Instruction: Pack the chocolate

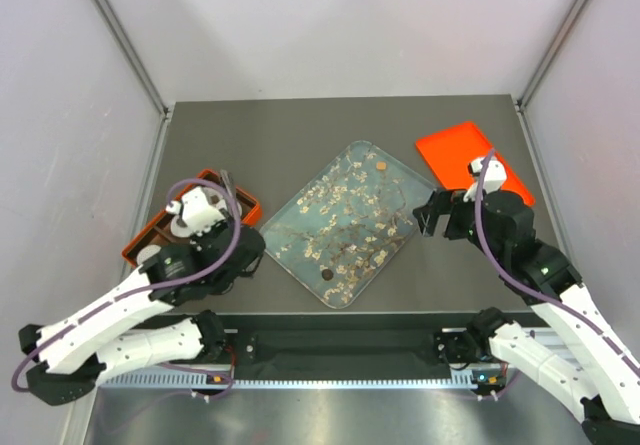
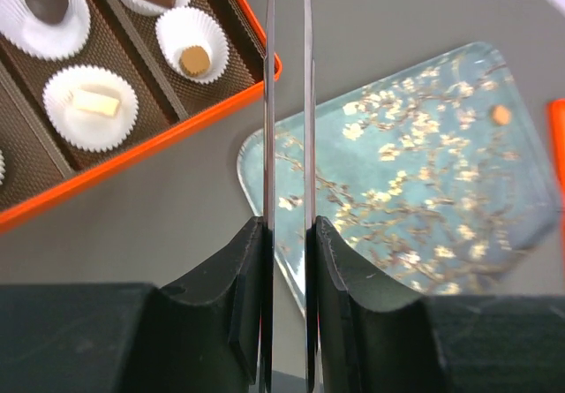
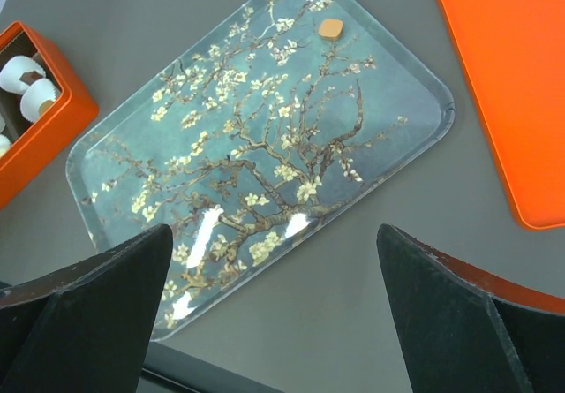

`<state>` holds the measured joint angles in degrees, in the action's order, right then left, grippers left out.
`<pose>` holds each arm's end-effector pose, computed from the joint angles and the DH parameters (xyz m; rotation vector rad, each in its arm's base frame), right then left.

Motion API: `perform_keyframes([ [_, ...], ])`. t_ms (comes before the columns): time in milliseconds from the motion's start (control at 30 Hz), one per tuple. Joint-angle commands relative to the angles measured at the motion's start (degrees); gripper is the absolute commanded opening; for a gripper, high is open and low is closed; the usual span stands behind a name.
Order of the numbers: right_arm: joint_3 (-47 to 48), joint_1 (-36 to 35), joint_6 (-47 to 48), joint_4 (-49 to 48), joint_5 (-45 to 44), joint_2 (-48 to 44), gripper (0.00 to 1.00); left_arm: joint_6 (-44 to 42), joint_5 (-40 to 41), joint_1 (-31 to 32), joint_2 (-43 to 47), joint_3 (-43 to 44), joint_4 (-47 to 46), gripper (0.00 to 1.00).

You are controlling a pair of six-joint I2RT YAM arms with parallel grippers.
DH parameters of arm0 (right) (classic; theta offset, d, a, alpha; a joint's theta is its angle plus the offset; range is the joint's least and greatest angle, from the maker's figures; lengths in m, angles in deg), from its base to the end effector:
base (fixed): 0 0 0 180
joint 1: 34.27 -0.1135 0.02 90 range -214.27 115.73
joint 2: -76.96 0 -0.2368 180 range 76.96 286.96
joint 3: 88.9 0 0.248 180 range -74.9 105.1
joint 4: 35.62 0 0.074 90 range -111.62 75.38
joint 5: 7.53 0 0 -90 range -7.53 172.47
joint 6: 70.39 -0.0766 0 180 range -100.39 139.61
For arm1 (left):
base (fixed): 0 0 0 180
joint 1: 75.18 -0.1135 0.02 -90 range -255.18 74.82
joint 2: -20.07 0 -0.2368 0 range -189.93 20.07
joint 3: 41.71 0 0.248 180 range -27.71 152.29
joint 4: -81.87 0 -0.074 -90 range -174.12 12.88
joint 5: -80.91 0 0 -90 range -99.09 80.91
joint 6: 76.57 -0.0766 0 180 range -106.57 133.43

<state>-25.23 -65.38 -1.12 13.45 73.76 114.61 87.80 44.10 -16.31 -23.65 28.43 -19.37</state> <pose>0.1714 0.0899 0.3083 -0.0803 1.9930 0.4394 0.1271 -0.0917 0.2926 -0.6213 1.9780 -0.2337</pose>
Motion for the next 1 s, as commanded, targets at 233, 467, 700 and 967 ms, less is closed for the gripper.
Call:
perform_keyframes([
  [233, 3.9, -1.0, -1.2, -2.6, 0.0, 0.1, 1.0, 9.8, 7.6, -4.0, -20.1, 16.2, 11.3, 0.0],
  [467, 3.7, -1.0, -1.7, -2.9, 0.3, 0.7, 1.0, 23.7, 5.4, -9.9, -30.8, 22.0, 20.2, 0.0],
  [700, 3.7, -1.0, -1.2, -2.7, -0.7, 0.8, 1.0, 22.1, -4.0, -20.7, -31.6, 22.2, 21.7, 0.0],
  [967, 3.4, -1.0, -2.5, -3.9, 1.5, 2.8, 0.99, 28.6, -10.8, -22.7, -24.9, 11.2, 21.8, 0.0],
])
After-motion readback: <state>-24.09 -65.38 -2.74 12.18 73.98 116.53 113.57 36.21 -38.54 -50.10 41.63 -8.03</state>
